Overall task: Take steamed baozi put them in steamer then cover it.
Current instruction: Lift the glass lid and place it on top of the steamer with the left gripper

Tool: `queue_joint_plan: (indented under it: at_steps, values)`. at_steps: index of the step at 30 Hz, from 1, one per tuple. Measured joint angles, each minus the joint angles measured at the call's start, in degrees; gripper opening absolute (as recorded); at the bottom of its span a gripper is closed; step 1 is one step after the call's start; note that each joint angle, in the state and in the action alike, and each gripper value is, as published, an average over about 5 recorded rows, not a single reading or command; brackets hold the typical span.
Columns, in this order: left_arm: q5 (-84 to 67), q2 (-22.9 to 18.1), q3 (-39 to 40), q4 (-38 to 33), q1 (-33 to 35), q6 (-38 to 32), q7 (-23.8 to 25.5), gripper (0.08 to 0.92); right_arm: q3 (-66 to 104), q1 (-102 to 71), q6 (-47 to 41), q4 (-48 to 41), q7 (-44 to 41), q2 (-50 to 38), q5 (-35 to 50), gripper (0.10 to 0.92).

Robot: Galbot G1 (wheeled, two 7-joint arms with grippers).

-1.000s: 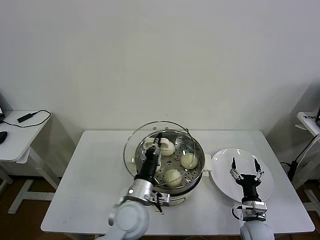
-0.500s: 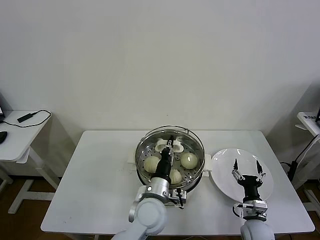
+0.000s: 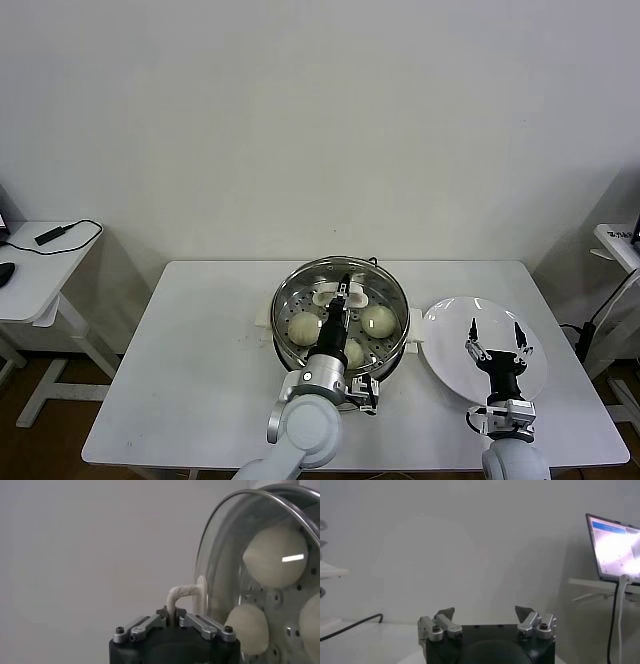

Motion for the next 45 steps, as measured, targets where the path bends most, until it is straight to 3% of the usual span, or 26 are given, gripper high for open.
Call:
queue_joint_plan:
  at_steps: [31,35,45]
  values:
    - [3.7,-0.7,-1.1,0.6,1.0,-2.0,2.3,0.191,0.6,0.5,0.2,0.3,0.3,-0.1,0.1,0.823]
    - [3.9,-0.9,-1.4,0.6,1.0,-2.3,2.3,0.263,0.7,0.5,0.3,0.4,0.3,-0.2,0.1,0.823]
    - [4.2,-0.5,-1.5,-1.1,1.8,-2.4,2.4,0.556,0.6,0.5,0.4,0.3,0.3,-0.1,0.1,0.823]
